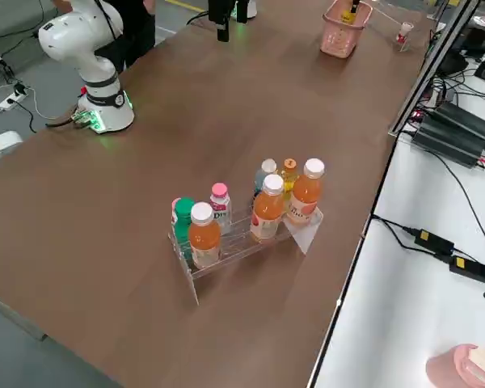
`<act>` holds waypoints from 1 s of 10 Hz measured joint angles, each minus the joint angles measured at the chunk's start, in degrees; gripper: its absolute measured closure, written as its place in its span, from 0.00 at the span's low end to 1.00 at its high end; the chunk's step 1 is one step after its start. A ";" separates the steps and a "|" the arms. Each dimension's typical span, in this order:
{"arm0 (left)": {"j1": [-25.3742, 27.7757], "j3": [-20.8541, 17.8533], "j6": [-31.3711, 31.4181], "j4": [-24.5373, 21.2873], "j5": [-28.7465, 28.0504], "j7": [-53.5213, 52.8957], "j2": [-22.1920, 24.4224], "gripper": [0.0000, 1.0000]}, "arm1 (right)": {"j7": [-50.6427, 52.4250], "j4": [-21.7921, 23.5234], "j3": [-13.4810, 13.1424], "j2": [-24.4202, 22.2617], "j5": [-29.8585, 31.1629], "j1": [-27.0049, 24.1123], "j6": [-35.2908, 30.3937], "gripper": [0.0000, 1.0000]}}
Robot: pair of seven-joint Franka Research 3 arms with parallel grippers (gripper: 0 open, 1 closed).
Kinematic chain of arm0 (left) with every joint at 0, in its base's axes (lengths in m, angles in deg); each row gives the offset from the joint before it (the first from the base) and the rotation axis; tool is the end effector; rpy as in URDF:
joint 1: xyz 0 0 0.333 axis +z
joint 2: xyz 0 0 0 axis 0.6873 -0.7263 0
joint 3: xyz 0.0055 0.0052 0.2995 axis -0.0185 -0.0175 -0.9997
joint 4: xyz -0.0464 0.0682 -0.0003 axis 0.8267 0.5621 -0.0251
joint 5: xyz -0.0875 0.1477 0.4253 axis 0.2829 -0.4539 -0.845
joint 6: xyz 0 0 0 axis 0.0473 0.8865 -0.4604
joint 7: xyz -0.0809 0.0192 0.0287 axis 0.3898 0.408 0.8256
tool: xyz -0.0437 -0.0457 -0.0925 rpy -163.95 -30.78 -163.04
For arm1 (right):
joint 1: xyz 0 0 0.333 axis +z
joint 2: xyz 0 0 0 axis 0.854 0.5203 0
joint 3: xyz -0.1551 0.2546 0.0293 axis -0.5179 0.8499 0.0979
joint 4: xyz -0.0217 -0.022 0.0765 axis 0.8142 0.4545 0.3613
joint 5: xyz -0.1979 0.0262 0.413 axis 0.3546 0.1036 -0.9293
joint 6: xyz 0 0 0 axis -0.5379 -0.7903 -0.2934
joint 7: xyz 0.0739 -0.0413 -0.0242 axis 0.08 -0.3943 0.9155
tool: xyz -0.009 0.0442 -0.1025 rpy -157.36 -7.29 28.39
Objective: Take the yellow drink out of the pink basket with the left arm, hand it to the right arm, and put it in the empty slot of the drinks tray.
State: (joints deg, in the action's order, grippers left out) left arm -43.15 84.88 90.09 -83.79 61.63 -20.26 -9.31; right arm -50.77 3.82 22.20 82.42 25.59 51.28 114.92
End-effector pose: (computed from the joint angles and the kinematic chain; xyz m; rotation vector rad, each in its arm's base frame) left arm 0.6403 -0.0449 0.3019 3.0455 0.2351 0.0620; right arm 0.5961 -0.0676 0.6801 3.1256 0.1177 0.0936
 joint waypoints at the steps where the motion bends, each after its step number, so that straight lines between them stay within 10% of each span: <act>1: 0.02 0.03 0.00 -0.52 0.00 0.02 0.62 0.04 | 0.00 -0.01 -0.01 0.00 0.00 -0.03 0.00 0.01; 7: 1.74 0.00 -0.03 -3.08 -0.01 -0.44 3.08 0.08 | 0.00 -0.12 -0.03 0.00 0.00 -0.61 0.00 0.01; 10: 1.74 0.00 -0.09 -3.13 -0.01 -0.44 3.09 0.27 | 0.00 -0.13 -0.02 0.00 0.00 -0.61 0.00 0.01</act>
State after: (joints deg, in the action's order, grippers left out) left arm -41.40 84.88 90.00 -86.92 61.62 -20.70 -6.23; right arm -50.77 3.69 22.18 82.42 25.59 50.67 114.92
